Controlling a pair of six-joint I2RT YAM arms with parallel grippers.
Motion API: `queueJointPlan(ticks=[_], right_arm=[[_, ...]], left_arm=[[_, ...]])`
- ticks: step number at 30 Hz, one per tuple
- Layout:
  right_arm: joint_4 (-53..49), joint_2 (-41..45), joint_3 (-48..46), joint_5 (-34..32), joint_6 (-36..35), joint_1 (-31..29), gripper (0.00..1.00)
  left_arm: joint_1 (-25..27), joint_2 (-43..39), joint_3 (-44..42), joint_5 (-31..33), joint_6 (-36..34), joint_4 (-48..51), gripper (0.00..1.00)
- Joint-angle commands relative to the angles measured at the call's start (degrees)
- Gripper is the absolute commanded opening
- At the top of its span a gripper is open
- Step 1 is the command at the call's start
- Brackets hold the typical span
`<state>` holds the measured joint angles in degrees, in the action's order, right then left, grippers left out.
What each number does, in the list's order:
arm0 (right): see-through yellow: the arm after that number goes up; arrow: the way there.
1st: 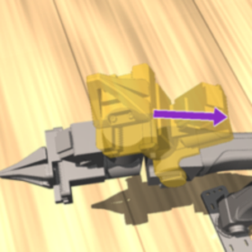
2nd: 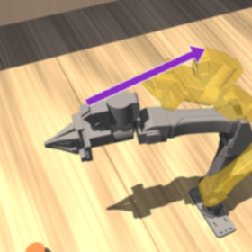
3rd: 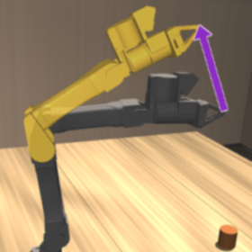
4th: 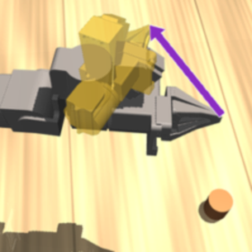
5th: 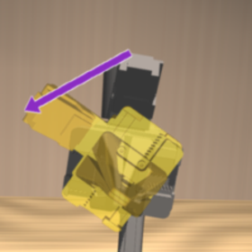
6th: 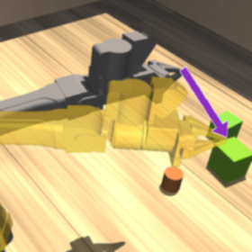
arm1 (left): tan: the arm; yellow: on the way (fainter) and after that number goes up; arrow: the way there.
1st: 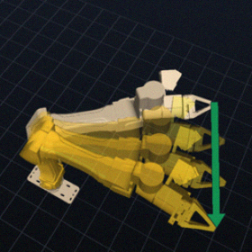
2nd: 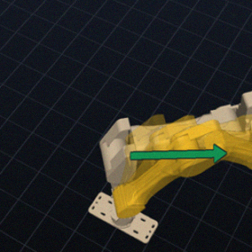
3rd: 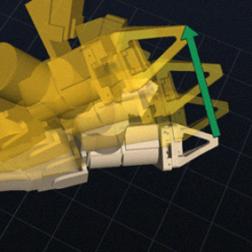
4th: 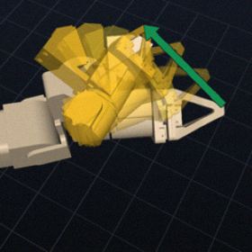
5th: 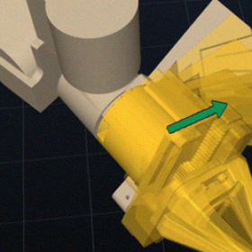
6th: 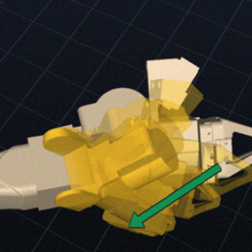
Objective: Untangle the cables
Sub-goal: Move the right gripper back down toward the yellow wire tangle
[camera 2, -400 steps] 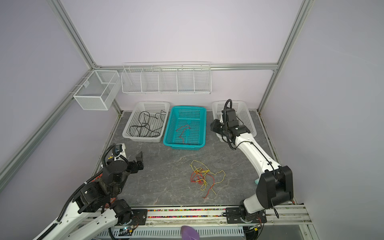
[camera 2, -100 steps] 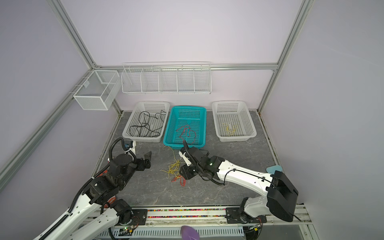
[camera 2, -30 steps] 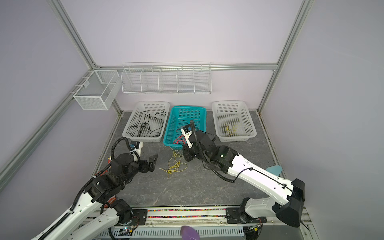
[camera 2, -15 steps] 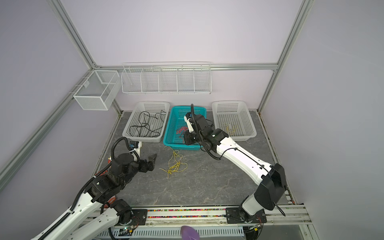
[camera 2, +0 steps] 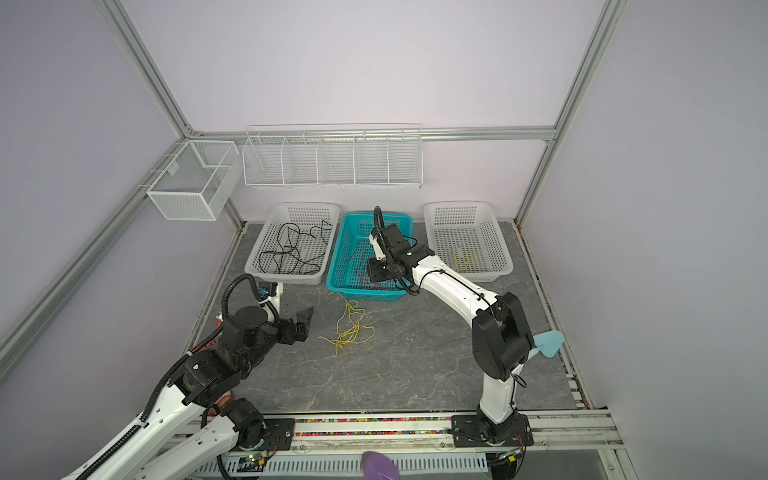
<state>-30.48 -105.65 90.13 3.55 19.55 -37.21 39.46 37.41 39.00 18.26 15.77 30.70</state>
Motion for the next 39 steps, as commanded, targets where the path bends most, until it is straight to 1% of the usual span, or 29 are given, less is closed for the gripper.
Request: queueJointPlan(ticks=[1,6,11,15,19,24,30,35,39], right_arm=[[-0.98,0.88,1.12,2.25,0.6,0.28,0.21],[0.71,4.07,-1.81,4.59,1.02,-0.2,0.34],[2.84,9.92,-7.08,4.54,1.1,-2.22,0.46],[5.1,14.61,-13.06,3.88,1.34,-5.27,0.51],[7.09,17.28,-18.41,2.4,1.85,-9.72,0.53],[10.58,16.72,-23.14,1.16,4.0,-13.36,0.54],[12.01,11.05,-23.42,0.95,4.49,-14.81,0.53],[11.87,6.06,-23.72,-2.93,3.33,-15.07,0.52],[10.99,2.89,-23.24,-4.63,1.86,-15.08,0.49]], left_arm=[[-0.25,-0.15,-0.33,1.19,-0.92,-0.2,0.99],[-0.26,-0.32,-0.33,1.19,-1.0,-0.2,0.99],[-0.26,-0.31,-0.29,1.16,-1.0,-0.12,0.99],[-0.24,-0.28,-0.24,1.18,-0.92,-0.02,0.99],[-0.26,-0.11,-0.16,1.05,-0.92,0.06,0.99],[-0.26,0.17,-0.11,0.92,-0.92,0.14,0.99],[-0.26,0.47,-0.2,0.74,-0.92,0.06,0.99],[-0.26,0.46,-0.24,0.64,-0.92,0.06,0.99],[-0.24,0.47,-0.24,0.59,-1.0,-0.11,0.99]])
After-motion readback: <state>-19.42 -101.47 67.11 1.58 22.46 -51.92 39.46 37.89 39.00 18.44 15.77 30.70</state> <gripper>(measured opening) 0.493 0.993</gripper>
